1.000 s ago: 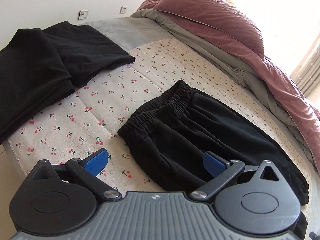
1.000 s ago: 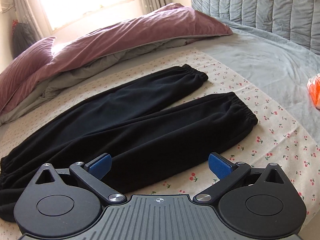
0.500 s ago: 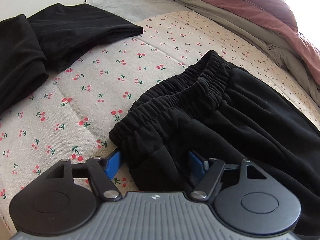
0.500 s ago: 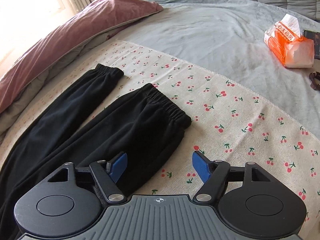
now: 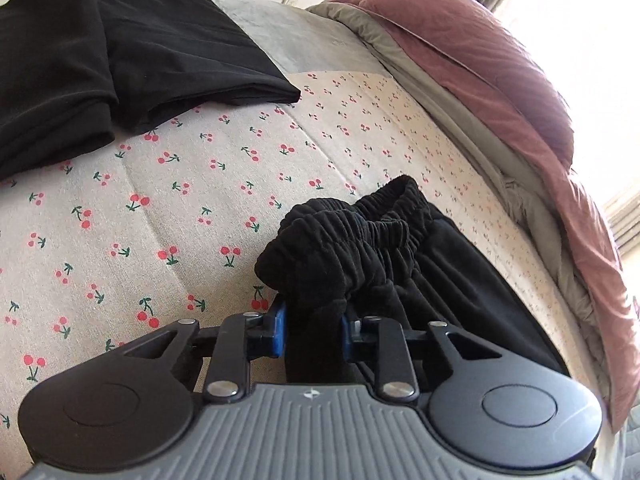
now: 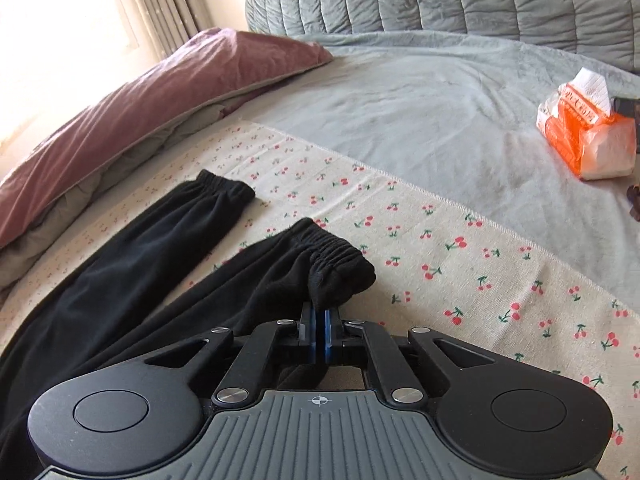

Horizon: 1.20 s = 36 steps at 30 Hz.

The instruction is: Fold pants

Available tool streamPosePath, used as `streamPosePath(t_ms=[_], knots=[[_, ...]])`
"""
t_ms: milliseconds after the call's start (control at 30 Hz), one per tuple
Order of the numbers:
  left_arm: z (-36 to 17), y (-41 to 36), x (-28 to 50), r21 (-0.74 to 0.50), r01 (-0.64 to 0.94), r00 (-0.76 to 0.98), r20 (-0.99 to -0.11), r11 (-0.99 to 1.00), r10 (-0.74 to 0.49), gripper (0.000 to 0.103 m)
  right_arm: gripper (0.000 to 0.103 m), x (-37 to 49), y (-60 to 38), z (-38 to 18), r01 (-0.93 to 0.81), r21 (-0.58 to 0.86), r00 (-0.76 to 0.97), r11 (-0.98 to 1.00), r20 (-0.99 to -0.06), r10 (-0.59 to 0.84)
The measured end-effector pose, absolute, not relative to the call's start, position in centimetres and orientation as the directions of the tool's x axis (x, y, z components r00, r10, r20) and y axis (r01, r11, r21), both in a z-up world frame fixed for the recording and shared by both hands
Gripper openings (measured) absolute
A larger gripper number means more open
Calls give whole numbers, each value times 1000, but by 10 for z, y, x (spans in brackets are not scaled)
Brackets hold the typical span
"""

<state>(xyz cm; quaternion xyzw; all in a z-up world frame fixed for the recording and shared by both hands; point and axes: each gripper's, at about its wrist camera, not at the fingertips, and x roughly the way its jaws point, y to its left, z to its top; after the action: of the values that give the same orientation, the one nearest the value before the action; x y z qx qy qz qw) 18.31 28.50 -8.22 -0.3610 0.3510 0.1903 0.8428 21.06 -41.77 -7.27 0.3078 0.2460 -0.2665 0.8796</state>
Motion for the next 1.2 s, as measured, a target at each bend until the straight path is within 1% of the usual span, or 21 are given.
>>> streamPosePath(t_ms=[100, 200, 267, 333, 367, 433, 500, 533, 567, 600, 633, 667, 700, 767, 867, 900, 967, 1000, 1067, 1133, 1200], knots=[[-68, 288, 172, -458, -584, 697, -706, 670, 125, 23, 3, 178, -410, -53, 573, 486, 797, 660, -518, -310], [-56, 276, 165, -379, -575, 691, -700, 725, 183, 23, 3, 150, -405, -48, 552, 523, 818, 649, -490, -301], [-56, 270, 163, -336, -576, 670, -717, 745, 195, 23, 3, 151, -402, -55, 581, 464, 784, 669, -540, -306], [-64, 272, 162, -317, -596, 632, -752, 738, 188, 24, 4, 164, -406, -73, 616, 408, 723, 674, -633, -278], [-68, 273, 163, -315, -606, 618, -765, 731, 182, 24, 4, 167, -413, -84, 631, 433, 703, 643, -670, -239], [-74, 277, 164, -312, -617, 598, -782, 722, 174, 24, 4, 164, -416, -88, 646, 450, 696, 617, -680, -233], [-77, 273, 167, -269, -600, 583, -792, 754, 181, 28, 5, 162, -410, -79, 633, 430, 707, 644, -660, -254], [-78, 270, 169, -232, -589, 567, -801, 774, 191, 35, 8, 160, -406, -76, 629, 419, 710, 655, -653, -263], [-79, 268, 171, -198, -580, 550, -811, 790, 201, 48, 12, 160, -404, -74, 635, 404, 703, 658, -657, -274], [-80, 267, 172, -173, -573, 535, -819, 801, 206, 57, 19, 161, -403, -74, 648, 385, 689, 657, -664, -290], [-80, 268, 171, -168, -573, 530, -822, 802, 206, 71, 24, 161, -403, -73, 676, 354, 664, 647, -673, -326], [-79, 270, 169, -180, -576, 537, -818, 797, 204, 75, 33, 161, -403, -72, 694, 331, 649, 639, -671, -357], [-77, 274, 166, -189, -586, 546, -810, 788, 212, 75, 46, 159, -402, -69, 709, 309, 640, 634, -661, -393], [-68, 280, 162, -166, -619, 549, -790, 768, 272, 75, 59, 157, -398, -61, 730, 259, 626, 633, -626, -465], [-53, 286, 163, -158, -637, 580, -743, 754, 334, 80, 62, 163, -389, -53, 694, 231, 659, 682, -586, -472], [-50, 286, 166, -167, -623, 596, -734, 765, 325, 82, 65, 169, -385, -52, 662, 233, 679, 712, -588, -439], [-48, 281, 178, -179, -570, 625, -728, 802, 282, 89, 67, 186, -375, -53, 582, 266, 722, 768, -605, -337], [-49, 276, 187, -172, -540, 633, -728, 824, 263, 89, 67, 193, -371, -54, 552, 284, 735, 784, -610, -297], [-53, 261, 208, -119, -479, 633, -734, 870, 248, 90, 67, 210, -356, -54, 494, 296, 753, 818, -616, -232], [-56, 249, 224, -61, -420, 630, -738, 905, 242, 92, 68, 227, -336, -52, 439, 255, 760, 861, -616, -206], [-60, 240, 242, 2, -361, 636, -730, 933, 248, 95, 75, 240, -317, -50, 389, 200, 764, 899, -615, -194]])
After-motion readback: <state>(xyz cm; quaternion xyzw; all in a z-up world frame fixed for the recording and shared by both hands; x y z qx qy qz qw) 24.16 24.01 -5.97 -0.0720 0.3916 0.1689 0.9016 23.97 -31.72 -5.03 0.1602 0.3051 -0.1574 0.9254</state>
